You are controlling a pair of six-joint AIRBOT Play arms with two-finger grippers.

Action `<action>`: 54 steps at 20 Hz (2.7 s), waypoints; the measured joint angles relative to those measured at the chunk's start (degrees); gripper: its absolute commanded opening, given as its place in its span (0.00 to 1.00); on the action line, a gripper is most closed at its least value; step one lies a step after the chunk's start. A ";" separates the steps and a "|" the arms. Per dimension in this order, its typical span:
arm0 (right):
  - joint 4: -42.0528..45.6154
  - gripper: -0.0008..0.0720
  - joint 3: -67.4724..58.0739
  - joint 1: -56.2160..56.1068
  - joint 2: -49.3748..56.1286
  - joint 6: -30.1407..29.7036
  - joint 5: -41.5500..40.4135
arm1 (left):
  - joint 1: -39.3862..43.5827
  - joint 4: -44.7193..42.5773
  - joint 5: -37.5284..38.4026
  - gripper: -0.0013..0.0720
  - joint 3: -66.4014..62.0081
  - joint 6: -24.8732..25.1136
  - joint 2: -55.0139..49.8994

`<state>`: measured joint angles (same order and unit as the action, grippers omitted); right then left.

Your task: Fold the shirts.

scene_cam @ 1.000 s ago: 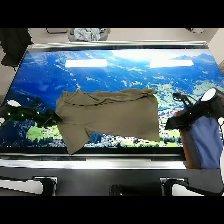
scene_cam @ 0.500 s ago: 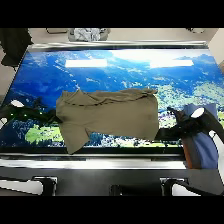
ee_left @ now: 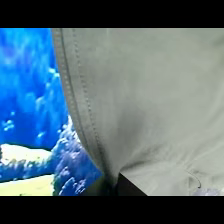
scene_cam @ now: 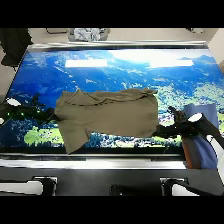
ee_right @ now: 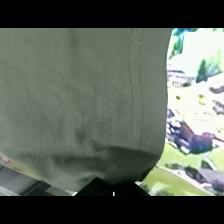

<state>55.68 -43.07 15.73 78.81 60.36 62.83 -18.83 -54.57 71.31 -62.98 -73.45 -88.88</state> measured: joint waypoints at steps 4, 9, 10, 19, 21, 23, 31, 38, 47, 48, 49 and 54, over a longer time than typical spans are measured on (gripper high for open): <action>1.33 0.07 -6.03 0.09 -5.01 -5.57 0.46 | 0.04 0.00 0.68 0.05 -5.14 0.11 6.16; 9.81 0.07 -31.87 0.11 -18.71 -8.81 3.63 | 0.07 1.70 -3.28 0.05 -26.93 -3.21 23.06; 13.07 0.07 -38.36 0.13 -22.03 -9.09 3.82 | 0.07 1.11 -5.33 0.05 -32.04 -4.66 26.99; 27.56 0.07 -63.56 0.22 -40.59 -7.65 4.98 | -0.02 -7.76 -9.31 0.05 -48.39 -14.05 49.66; 28.28 0.07 -64.46 0.20 -41.75 -7.41 6.43 | -0.02 -8.50 -7.78 0.05 -48.89 -14.51 51.04; 28.83 0.07 -64.83 0.20 -41.88 -7.23 8.61 | -0.02 -9.16 -6.10 0.05 -49.13 -14.97 51.49; 26.23 0.07 -61.61 0.00 -24.26 -6.36 26.73 | 0.04 -10.16 12.00 0.05 -45.00 -12.90 38.73; 26.82 0.07 -50.82 -8.61 7.34 -5.01 17.68 | 1.68 -11.06 3.65 0.05 -19.80 -7.21 16.90; 25.79 0.07 -49.31 -11.74 20.52 6.54 -16.55 | 7.41 -10.03 -20.68 0.05 -21.40 -6.10 -4.22; 25.79 0.07 -49.29 -11.78 20.81 7.08 -17.77 | 7.85 -10.01 -22.14 0.05 -22.03 -6.08 -5.27; 25.81 0.07 -49.24 -11.82 20.98 7.43 -18.18 | 8.11 -10.01 -22.86 0.05 -22.45 -6.08 -5.99; 25.83 0.07 -49.24 -11.89 18.80 7.45 -9.60 | 6.84 -10.08 -18.10 0.05 -23.71 -5.66 -5.11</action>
<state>81.52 -92.31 3.84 97.60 67.81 53.23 -11.99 -64.64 53.21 -86.70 -79.11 -94.00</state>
